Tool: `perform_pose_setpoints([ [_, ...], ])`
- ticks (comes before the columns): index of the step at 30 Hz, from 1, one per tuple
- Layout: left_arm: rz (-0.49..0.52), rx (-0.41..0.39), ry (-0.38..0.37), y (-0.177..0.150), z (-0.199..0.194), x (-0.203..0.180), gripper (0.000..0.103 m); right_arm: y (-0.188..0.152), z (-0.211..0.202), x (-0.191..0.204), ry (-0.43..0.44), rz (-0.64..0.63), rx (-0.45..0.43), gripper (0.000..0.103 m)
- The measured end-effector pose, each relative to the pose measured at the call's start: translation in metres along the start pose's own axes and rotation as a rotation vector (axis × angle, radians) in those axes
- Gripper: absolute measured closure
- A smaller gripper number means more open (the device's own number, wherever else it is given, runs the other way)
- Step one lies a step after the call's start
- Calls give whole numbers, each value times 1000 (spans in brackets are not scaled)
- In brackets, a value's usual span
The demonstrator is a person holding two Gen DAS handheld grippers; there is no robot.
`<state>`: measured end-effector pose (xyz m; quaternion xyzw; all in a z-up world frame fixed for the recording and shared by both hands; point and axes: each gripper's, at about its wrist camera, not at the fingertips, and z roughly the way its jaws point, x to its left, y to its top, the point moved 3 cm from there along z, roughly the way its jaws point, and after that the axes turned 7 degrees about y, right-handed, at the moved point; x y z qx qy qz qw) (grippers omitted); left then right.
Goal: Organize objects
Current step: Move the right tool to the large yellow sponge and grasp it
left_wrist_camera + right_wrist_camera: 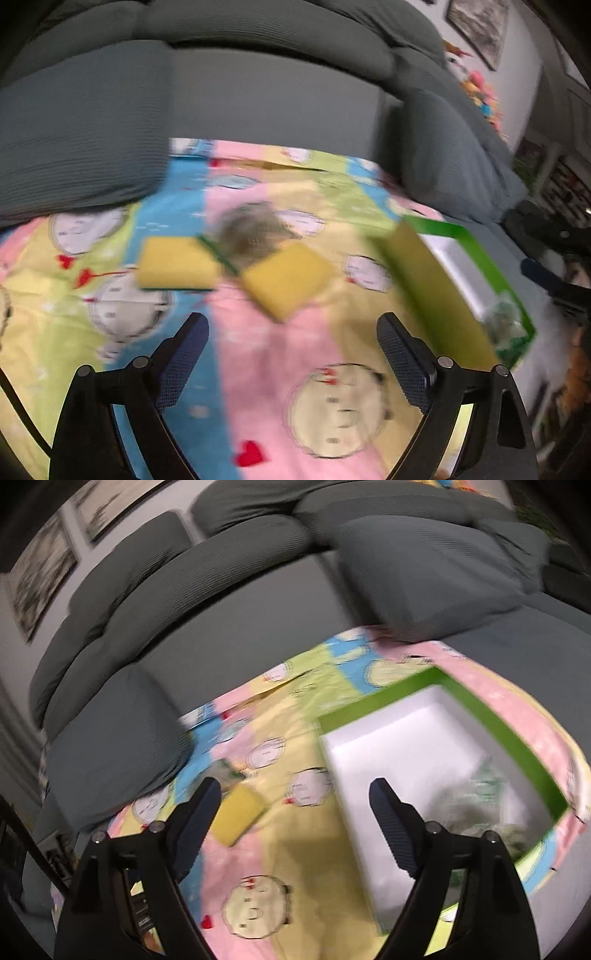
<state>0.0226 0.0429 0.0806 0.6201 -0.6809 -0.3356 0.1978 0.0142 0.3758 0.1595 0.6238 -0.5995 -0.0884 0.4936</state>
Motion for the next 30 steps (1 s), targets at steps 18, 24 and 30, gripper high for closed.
perform_pose_setpoints([
  [18, -243, 65, 103, -8, 8, 109, 10, -59, 181, 27, 8, 223, 299, 27],
  [24, -237, 85, 104, -9, 13, 118, 10, -75, 207, 6, -10, 355, 343, 64],
  [30, -259, 106, 87, -8, 18, 123, 10, -73, 195, 10, 16, 350, 344, 78],
])
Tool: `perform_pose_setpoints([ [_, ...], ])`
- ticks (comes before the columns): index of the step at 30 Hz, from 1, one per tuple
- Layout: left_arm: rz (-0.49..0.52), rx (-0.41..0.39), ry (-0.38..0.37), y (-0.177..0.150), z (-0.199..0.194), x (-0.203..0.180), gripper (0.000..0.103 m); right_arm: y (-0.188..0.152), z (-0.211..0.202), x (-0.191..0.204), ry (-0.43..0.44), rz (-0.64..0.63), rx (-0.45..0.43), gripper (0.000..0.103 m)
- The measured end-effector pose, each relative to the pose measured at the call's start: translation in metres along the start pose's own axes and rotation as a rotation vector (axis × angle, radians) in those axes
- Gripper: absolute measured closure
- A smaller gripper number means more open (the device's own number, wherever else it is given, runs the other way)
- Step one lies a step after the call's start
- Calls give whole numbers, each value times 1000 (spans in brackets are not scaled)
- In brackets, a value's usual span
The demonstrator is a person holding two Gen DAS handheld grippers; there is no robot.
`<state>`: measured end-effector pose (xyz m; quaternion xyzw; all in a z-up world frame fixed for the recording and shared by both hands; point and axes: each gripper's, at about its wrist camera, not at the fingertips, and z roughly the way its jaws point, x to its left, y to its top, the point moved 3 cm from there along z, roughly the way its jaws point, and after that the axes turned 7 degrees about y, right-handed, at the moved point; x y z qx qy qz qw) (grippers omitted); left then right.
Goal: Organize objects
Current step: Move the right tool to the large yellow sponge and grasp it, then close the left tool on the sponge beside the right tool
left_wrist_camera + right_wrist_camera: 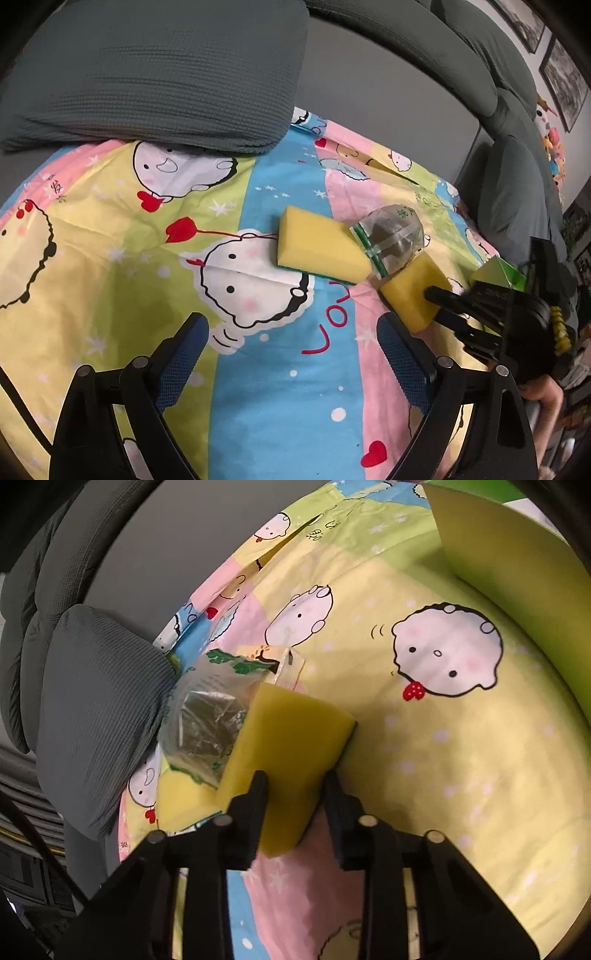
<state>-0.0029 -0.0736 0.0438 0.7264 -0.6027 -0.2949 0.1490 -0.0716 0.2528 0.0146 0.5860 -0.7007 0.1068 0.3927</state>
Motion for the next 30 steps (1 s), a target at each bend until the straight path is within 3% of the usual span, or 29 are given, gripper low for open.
perform_pose_setpoints([
  [4, -16, 12, -33, 2, 1, -1, 10, -11, -28, 10, 45, -63, 33, 78],
  [8, -10, 43, -79, 0, 5, -11, 10, -27, -43, 25, 71, -228, 128, 78],
  [12, 19, 85, -124, -5, 11, -29, 10, -44, -34, 29, 14, -335, 222, 74],
  [15, 64, 110, -136, -11, 19, -47, 10, -44, -28, 24, -28, -311, 242, 69],
  [17, 100, 129, -138, -16, 25, -58, 10, -37, -31, 19, -37, -296, 212, 54],
  [20, 145, 172, -153, -24, 36, -73, 10, -28, -48, 14, -36, -280, 134, 47],
  [30, 260, 271, -234, -45, 54, -115, 12, -26, -37, 9, 72, -172, 185, 46],
])
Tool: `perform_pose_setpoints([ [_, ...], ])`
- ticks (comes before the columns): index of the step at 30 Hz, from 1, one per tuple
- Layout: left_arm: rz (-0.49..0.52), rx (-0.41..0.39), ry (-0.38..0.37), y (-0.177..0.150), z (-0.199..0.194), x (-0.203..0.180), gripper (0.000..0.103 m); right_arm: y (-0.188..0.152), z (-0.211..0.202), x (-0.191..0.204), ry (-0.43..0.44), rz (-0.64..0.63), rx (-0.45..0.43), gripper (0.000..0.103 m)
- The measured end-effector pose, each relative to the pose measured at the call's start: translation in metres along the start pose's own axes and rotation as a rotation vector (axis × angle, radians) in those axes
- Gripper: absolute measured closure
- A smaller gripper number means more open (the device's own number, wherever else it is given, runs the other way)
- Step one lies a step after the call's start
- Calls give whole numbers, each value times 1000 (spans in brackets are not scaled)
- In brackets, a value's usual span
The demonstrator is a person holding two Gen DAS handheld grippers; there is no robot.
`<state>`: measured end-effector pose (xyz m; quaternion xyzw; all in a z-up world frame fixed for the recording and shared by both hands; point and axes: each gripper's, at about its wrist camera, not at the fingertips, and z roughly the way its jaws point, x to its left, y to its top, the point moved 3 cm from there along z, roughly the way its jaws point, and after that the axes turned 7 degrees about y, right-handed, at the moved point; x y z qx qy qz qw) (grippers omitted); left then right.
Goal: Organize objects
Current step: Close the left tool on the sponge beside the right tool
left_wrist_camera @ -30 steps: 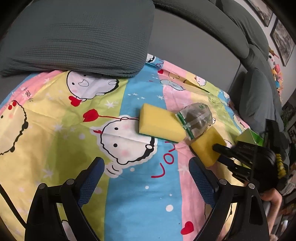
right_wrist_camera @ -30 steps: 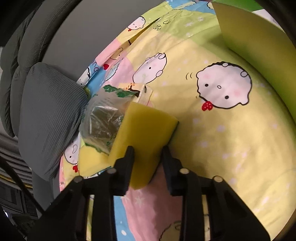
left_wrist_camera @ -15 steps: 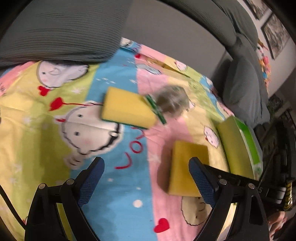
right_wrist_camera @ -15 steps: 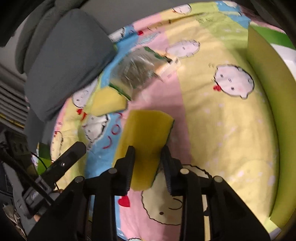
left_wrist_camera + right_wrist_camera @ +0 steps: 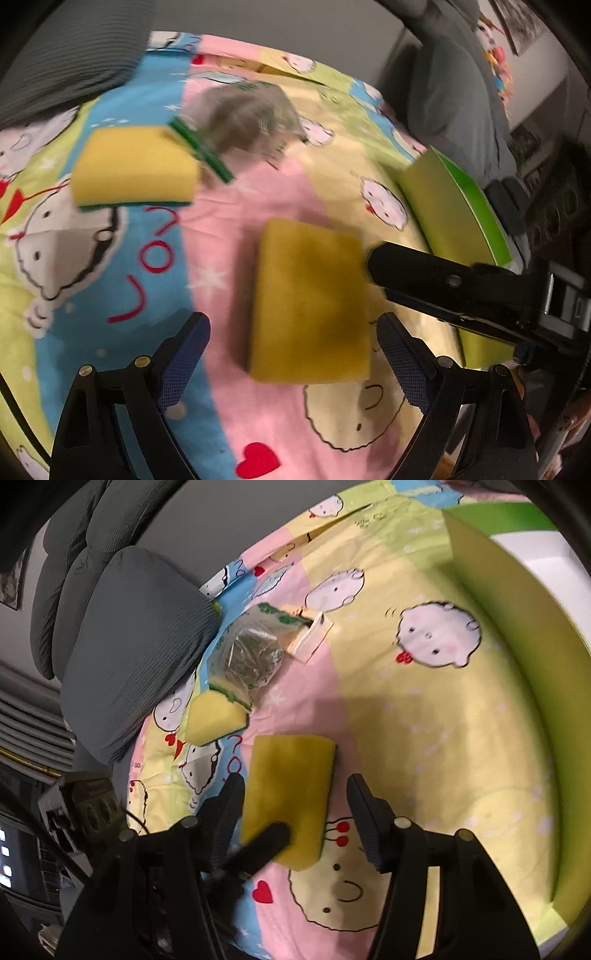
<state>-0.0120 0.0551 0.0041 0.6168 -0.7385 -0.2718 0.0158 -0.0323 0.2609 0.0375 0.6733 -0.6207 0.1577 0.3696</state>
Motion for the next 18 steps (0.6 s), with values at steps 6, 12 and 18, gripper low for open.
perform_pose_setpoints([
  [6, 27, 3, 24, -1, 8, -7, 37, -4, 23, 1, 7, 17, 63, 56],
  [12, 15, -28, 55, 1, 4, -3, 40, -5, 26, -2, 10, 35, 50, 74],
  [18, 25, -188, 78, 4, -36, -10, 40, -6, 2, 30, 65, -98, -44, 75],
])
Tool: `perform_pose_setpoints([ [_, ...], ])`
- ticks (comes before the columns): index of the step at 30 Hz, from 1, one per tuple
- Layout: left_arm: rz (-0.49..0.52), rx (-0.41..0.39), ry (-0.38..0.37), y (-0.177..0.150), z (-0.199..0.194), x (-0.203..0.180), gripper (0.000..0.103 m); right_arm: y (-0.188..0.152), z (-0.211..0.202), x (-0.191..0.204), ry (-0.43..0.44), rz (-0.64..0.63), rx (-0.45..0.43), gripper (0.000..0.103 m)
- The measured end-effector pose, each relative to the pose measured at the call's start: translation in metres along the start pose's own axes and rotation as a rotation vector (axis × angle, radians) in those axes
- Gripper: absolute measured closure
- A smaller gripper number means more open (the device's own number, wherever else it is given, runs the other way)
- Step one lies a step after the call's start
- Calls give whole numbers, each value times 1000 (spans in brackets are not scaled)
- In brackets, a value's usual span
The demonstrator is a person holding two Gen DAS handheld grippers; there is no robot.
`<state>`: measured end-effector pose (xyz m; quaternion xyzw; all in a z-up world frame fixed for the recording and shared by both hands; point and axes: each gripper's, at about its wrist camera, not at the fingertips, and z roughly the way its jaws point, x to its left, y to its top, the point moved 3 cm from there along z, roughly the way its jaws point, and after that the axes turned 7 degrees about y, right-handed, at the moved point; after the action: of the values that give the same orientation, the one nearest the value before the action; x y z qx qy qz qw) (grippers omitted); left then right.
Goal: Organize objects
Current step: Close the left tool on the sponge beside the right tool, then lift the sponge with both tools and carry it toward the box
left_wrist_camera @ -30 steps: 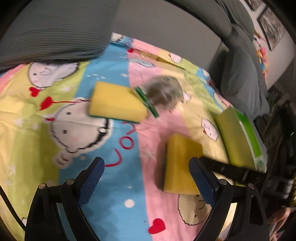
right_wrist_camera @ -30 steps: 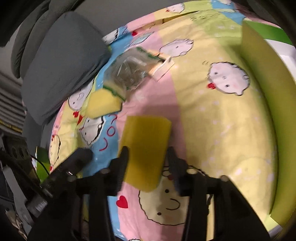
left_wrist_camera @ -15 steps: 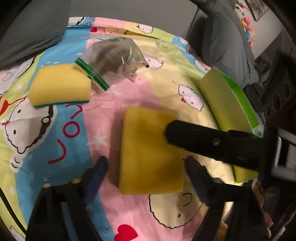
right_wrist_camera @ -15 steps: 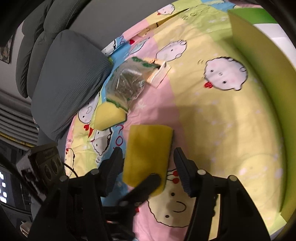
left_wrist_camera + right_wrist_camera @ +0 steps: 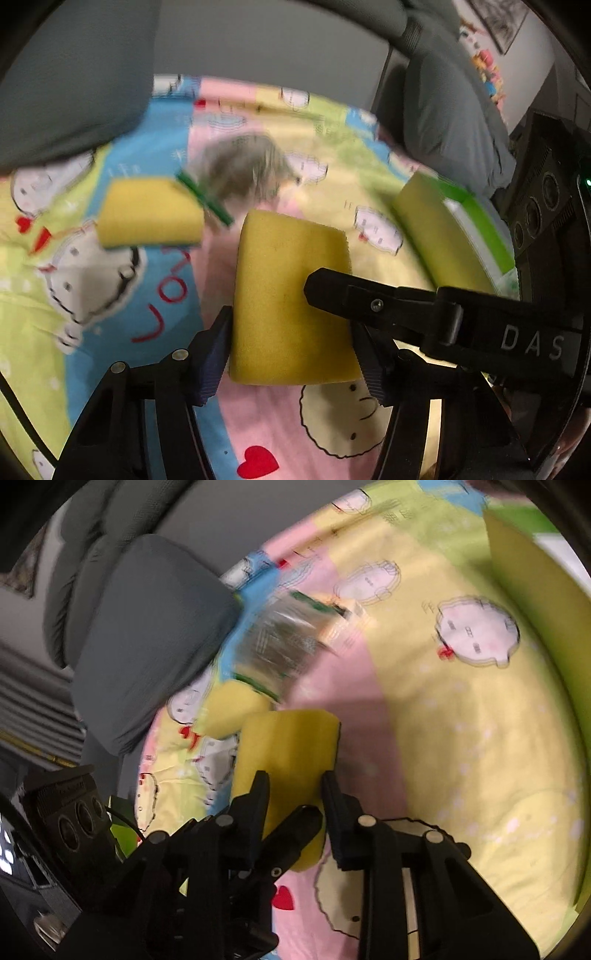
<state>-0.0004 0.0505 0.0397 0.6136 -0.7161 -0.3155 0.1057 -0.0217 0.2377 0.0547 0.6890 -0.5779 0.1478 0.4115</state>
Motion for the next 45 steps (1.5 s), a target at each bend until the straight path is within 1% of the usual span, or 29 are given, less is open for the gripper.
perform_pose_setpoints([
  [1, 1, -22, 4, 1, -5, -1, 40, 0, -6, 9, 7, -38, -23, 75],
  [4, 28, -93, 23, 5, -24, -6, 40, 0, -18, 22, 14, -91, -54, 74],
  [11, 67, -191, 52, 10, -53, -15, 40, 0, -43, 38, 46, -144, -111, 74],
  [17, 114, -270, 72, 12, -73, -30, 40, -3, -64, 52, 36, -188, -175, 74],
  [23, 129, -325, 71, 13, -90, -41, 40, -7, -83, 65, 18, -237, -230, 73],
  [27, 157, -379, 91, 14, -104, -53, 40, -11, -98, 74, 6, -263, -279, 72],
  [30, 169, -415, 89, 14, -113, -60, 40, -13, -110, 79, 2, -278, -317, 72],
  [37, 192, -472, 87, 15, -131, -74, 40, -17, -132, 86, 15, -303, -377, 72],
  [45, 222, -522, 68, 14, -144, -92, 40, -23, -156, 90, 11, -322, -438, 72],
])
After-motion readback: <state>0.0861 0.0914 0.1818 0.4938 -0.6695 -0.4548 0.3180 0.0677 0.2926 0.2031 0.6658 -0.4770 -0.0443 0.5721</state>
